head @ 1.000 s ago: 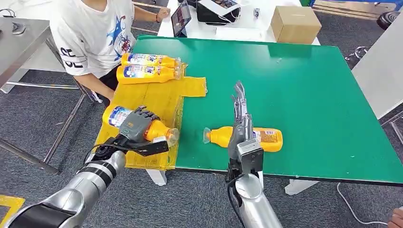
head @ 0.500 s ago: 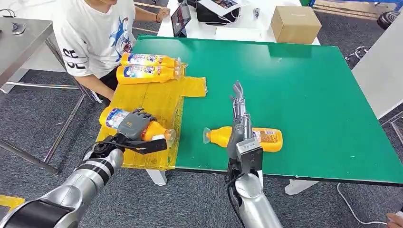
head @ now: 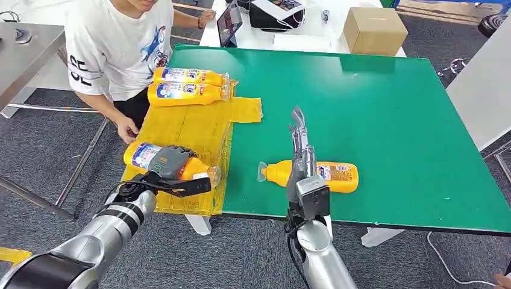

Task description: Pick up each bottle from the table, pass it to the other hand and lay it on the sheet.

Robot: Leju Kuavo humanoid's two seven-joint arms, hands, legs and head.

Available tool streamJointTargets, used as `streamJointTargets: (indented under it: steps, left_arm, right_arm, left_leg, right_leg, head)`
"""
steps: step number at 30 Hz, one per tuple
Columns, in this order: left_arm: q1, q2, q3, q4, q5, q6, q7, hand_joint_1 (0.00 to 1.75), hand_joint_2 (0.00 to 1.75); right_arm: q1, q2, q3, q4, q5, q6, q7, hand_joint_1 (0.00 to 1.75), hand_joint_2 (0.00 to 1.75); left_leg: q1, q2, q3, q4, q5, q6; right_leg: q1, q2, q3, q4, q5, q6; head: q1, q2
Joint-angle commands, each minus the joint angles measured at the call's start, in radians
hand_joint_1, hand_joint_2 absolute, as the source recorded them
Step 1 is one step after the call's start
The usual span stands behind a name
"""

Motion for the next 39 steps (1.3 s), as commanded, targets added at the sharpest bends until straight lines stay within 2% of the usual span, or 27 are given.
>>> streamJointTargets:
  steps: [1, 3, 4, 7, 8, 10, 11, 21, 26, 29, 32, 34, 36, 37, 38, 39]
  left_arm:
    - [-0.027, -0.004, 0.031, 0.074, 0.031, -0.114, -0.01, 0.0, 1.75]
    - [-0.02, -0.005, 0.048, 0.073, 0.047, -0.142, -0.022, 0.0, 1.75]
    - [-0.018, -0.005, 0.05, 0.076, 0.049, -0.148, -0.022, 0.0, 0.0]
    - [-0.015, -0.004, 0.066, 0.07, 0.063, -0.185, -0.045, 0.0, 0.0]
    - [-0.013, -0.006, 0.065, 0.071, 0.063, -0.186, -0.045, 0.0, 1.75]
    - [-0.004, -0.009, 0.089, 0.07, 0.096, -0.266, -0.061, 0.0, 1.75]
    - [-0.001, -0.009, 0.092, 0.07, 0.1, -0.273, -0.064, 0.0, 0.0]
    - [0.002, -0.009, 0.136, 0.054, 0.184, -0.401, -0.127, 0.0, 0.0]
    - [0.01, -0.001, 0.197, 0.039, 0.287, -0.521, -0.194, 0.0, 0.0]
    - [0.01, 0.001, 0.197, 0.037, 0.288, -0.523, -0.194, 0.0, 0.0]
    - [0.028, -0.018, 0.275, -0.004, 0.405, -0.573, -0.259, 0.0, 0.0]
    - [0.054, -0.068, 0.375, -0.092, 0.541, -0.502, -0.307, 0.0, 0.0]
    - [0.081, -0.135, 0.483, -0.232, 0.685, -0.345, -0.328, 0.0, 0.0]
    - [0.093, -0.157, 0.515, -0.307, 0.736, -0.246, -0.335, 0.0, 1.75]
    - [0.1, -0.162, 0.523, -0.342, 0.766, -0.228, -0.327, 0.0, 1.75]
    - [0.118, -0.156, 0.517, -0.402, 0.789, -0.168, -0.341, 0.0, 1.75]
  right_arm:
    - [-0.041, -0.003, 0.004, 0.091, 0.001, 0.023, 0.01, 0.0, 0.0]
    - [-0.045, -0.002, 0.005, 0.103, 0.002, 0.027, 0.01, 0.0, 0.0]
    - [-0.046, -0.002, 0.004, 0.106, 0.002, 0.027, 0.01, 0.0, 0.0]
    - [-0.055, -0.001, 0.003, 0.124, 0.003, 0.033, 0.009, 0.0, 0.0]
    - [-0.055, -0.001, 0.003, 0.124, 0.003, 0.033, 0.009, 0.0, 0.0]
    - [-0.06, -0.002, 0.0, 0.134, 0.001, 0.036, 0.008, 0.0, 0.0]
    - [-0.063, -0.001, -0.001, 0.137, 0.001, 0.037, 0.008, 0.0, 0.0]
    - [-0.077, -0.001, -0.009, 0.162, 0.005, 0.051, 0.004, 0.0, 0.0]
    - [-0.08, -0.001, -0.012, 0.178, 0.007, 0.05, 0.002, 0.0, 0.0]
    - [-0.079, -0.001, -0.012, 0.179, 0.007, 0.049, 0.001, 0.0, 0.0]
    - [-0.077, 0.002, -0.013, 0.184, 0.008, 0.049, -0.001, 0.0, 0.0]
    - [-0.071, 0.005, -0.013, 0.183, 0.016, 0.045, 0.0, 0.0, 0.0]
    - [-0.072, -0.009, 0.005, 0.189, 0.075, 0.018, 0.041, 0.0, 0.0]
    - [-0.081, -0.022, 0.013, 0.207, 0.118, -0.001, 0.081, 0.0, 0.0]
    - [-0.089, -0.034, 0.019, 0.223, 0.145, -0.005, 0.112, 0.0, 0.0]
    - [-0.108, -0.059, 0.021, 0.259, 0.185, -0.001, 0.165, 0.0, 1.75]
  left_leg:
    - [0.001, 0.001, 0.003, -0.001, -0.001, -0.001]
    - [0.001, 0.002, 0.005, 0.0, -0.002, -0.001]
    - [0.0, 0.002, 0.005, -0.001, -0.001, -0.001]
    - [0.0, 0.001, 0.003, -0.001, -0.001, -0.001]
    - [0.001, 0.002, 0.006, -0.001, -0.002, -0.001]
    - [0.001, 0.002, 0.008, -0.001, -0.003, -0.002]
    - [0.001, 0.001, 0.006, -0.001, -0.002, -0.001]
    - [0.001, -0.001, 0.009, -0.001, -0.001, -0.001]
    - [0.001, 0.0, 0.011, -0.002, -0.001, -0.001]
    - [0.0, -0.001, 0.008, -0.001, 0.0, -0.001]
    - [0.001, 0.0, 0.011, -0.002, -0.001, -0.001]
    - [0.0, -0.001, 0.009, -0.001, 0.0, -0.001]
    - [0.001, -0.002, 0.009, -0.001, 0.0, -0.001]
    - [0.001, -0.004, 0.006, 0.0, 0.001, 0.0]
    - [0.002, -0.006, 0.007, 0.0, 0.0, -0.001]
    - [0.002, -0.005, 0.005, 0.001, 0.0, 0.0]
  right_leg:
    - [0.001, 0.002, 0.003, -0.001, -0.001, -0.001]
    - [0.001, 0.003, 0.005, -0.001, -0.001, -0.001]
    - [0.0, 0.002, 0.004, -0.001, -0.001, -0.001]
    - [0.0, 0.002, 0.003, -0.001, 0.0, -0.001]
    - [0.001, 0.003, 0.005, -0.001, -0.001, -0.002]
    - [0.001, 0.003, 0.008, -0.002, -0.001, -0.002]
    - [0.001, 0.003, 0.006, -0.002, -0.001, -0.001]
    - [0.001, 0.001, 0.01, -0.002, 0.0, -0.002]
    - [0.001, 0.002, 0.011, -0.002, -0.001, -0.002]
    - [0.0, 0.0, 0.009, -0.001, 0.0, -0.001]
    - [0.001, 0.001, 0.011, -0.002, -0.001, -0.002]
    - [0.0, 0.0, 0.01, -0.001, -0.001, -0.001]
    - [0.0, -0.001, 0.01, -0.001, -0.001, -0.001]
    - [0.0, -0.004, 0.007, -0.001, -0.001, -0.001]
    - [0.001, -0.005, 0.009, -0.001, -0.002, -0.001]
    - [0.001, -0.004, 0.007, -0.001, -0.001, -0.001]
  head:
    - [0.0, 0.0]
    - [0.0, 0.0]
    - [0.0, 0.0]
    - [0.0, 0.0]
    - [0.0, 0.0]
    - [0.0, 0.0]
    - [0.0, 0.0]
    - [0.0, 0.0]
    - [0.0, 0.0]
    - [0.0, 0.0]
    - [0.0, 0.0]
    - [0.0, 0.0]
    - [0.0, 0.0]
    - [0.0, 0.0]
    - [0.0, 0.0]
    - [0.0, 0.0]
